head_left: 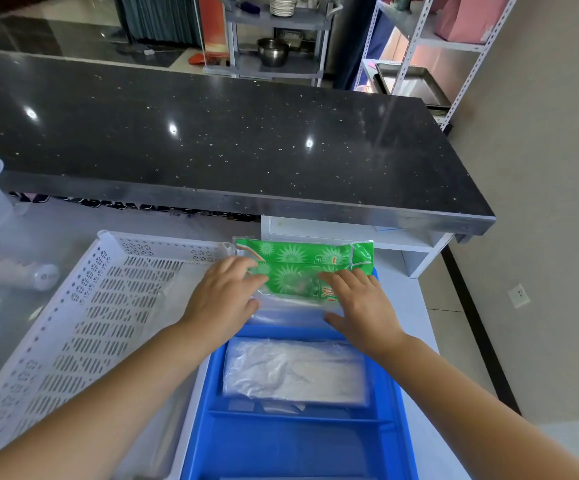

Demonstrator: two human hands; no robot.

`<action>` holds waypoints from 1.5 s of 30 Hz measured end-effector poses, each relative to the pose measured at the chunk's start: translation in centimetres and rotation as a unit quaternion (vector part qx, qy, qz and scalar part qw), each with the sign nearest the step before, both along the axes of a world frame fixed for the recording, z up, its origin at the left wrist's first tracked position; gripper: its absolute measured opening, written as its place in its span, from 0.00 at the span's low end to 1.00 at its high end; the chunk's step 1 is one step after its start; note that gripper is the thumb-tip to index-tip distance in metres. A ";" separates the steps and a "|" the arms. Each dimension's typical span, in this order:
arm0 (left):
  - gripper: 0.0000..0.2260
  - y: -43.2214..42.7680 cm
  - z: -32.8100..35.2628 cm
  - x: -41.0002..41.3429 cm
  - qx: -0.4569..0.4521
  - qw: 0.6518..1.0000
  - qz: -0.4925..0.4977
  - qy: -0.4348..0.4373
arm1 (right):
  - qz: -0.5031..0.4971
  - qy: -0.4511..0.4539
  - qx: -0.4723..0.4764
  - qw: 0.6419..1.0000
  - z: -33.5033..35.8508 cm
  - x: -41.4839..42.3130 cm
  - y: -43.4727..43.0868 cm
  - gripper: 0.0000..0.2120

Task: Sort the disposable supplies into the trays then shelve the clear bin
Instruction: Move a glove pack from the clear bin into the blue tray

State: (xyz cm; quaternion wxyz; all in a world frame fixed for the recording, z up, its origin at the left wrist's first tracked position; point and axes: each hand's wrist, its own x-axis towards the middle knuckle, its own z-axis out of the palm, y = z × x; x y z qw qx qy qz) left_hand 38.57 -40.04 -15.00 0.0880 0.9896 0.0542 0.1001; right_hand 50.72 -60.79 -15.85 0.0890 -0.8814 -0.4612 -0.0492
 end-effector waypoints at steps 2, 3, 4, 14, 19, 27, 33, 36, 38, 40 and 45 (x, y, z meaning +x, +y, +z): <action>0.24 0.2 0.3 0.0 0.050 0.997 0.046 -0.040 | 0.014 -0.035 0.025 0.999 0.3 -0.6 0.1 0.34; 0.27 0.3 0.2 0.0 0.064 0.994 0.067 -0.053 | 0.029 -0.051 0.033 0.998 0.3 -0.8 0.3 0.34; 0.28 0.4 0.1 -0.1 0.073 0.992 0.075 -0.072 | 0.044 -0.062 0.036 0.996 0.2 -1.1 0.5 0.34; 0.16 0.4 -1.4 -0.5 0.002 0.997 -0.050 0.052 | 0.050 0.065 -0.008 0.997 -1.3 -1.2 1.8 0.24; 0.07 0.5 -1.3 -0.2 -0.139 0.983 -0.006 0.122 | 0.023 0.105 0.007 0.994 -1.2 -1.2 1.8 0.19; 0.09 -0.4 -1.0 1.5 0.054 0.998 -0.011 0.014 | -0.027 0.030 0.015 0.999 0.0 0.5 -1.3 0.13; 0.40 -0.7 -1.5 2.2 0.039 0.998 -0.031 0.049 | -0.035 -0.022 0.128 0.991 2.1 2.9 0.4 0.16; 0.43 -1.0 -1.6 3.1 0.038 0.994 -0.028 0.100 | -0.023 -0.037 0.095 0.995 1.8 3.8 1.8 0.16; 0.43 -1.1 -1.7 3.3 0.039 0.992 -0.027 0.118 | -0.019 -0.037 0.071 0.997 1.2 4.1 2.1 0.13; 0.42 -1.0 -1.9 3.4 0.041 0.992 -0.029 0.116 | -0.022 -0.024 0.057 0.998 0.8 4.4 2.3 0.12; 0.40 -0.5 -1.9 3.2 0.029 0.993 -0.044 0.104 | -0.049 0.051 0.071 0.995 0.9 5.2 2.4 0.11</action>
